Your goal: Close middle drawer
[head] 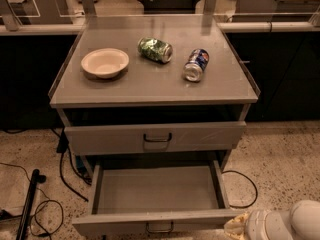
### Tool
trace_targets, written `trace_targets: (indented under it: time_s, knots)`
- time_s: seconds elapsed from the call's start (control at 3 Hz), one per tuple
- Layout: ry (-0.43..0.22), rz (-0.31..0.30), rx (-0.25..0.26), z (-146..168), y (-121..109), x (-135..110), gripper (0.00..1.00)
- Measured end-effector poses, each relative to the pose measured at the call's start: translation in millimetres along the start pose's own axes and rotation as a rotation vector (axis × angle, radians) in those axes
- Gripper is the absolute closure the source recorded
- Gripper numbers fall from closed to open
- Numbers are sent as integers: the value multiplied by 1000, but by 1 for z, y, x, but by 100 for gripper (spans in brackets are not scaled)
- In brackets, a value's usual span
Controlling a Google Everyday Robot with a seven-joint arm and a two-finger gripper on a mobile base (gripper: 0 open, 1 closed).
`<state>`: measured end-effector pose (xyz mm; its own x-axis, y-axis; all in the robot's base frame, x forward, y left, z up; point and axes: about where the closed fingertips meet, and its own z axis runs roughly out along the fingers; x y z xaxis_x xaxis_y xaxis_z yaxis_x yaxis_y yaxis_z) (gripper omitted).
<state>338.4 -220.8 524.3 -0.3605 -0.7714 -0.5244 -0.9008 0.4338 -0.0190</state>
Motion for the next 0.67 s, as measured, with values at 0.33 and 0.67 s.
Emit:
trace_targets:
  time_s: [0.33, 0.67]
  knots:
    - [-60, 11, 20, 11, -6, 7, 100]
    - [-60, 11, 20, 11, -6, 7, 100]
